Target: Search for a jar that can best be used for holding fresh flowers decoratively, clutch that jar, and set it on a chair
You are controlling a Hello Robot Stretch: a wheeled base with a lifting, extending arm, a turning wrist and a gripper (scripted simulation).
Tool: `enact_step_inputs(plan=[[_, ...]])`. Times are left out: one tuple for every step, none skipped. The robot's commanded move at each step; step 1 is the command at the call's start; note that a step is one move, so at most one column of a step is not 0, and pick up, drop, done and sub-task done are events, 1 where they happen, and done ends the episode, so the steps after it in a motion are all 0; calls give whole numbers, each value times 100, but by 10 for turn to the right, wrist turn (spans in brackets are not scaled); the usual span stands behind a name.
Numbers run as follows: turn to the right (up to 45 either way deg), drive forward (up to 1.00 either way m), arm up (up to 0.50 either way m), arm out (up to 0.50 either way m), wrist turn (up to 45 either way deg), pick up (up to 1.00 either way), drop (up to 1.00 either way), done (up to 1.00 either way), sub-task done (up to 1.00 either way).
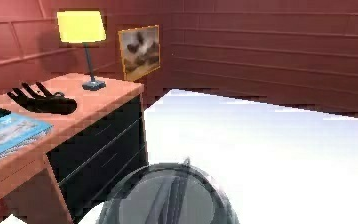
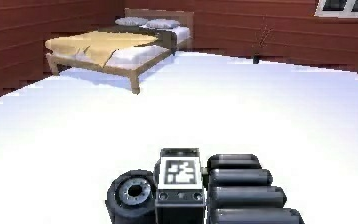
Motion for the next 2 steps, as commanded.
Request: enact_step_inputs(plan=[[360,0,0,0,0,0,0,0,0],[-450,0,0,0,0,0,0,0,0]])
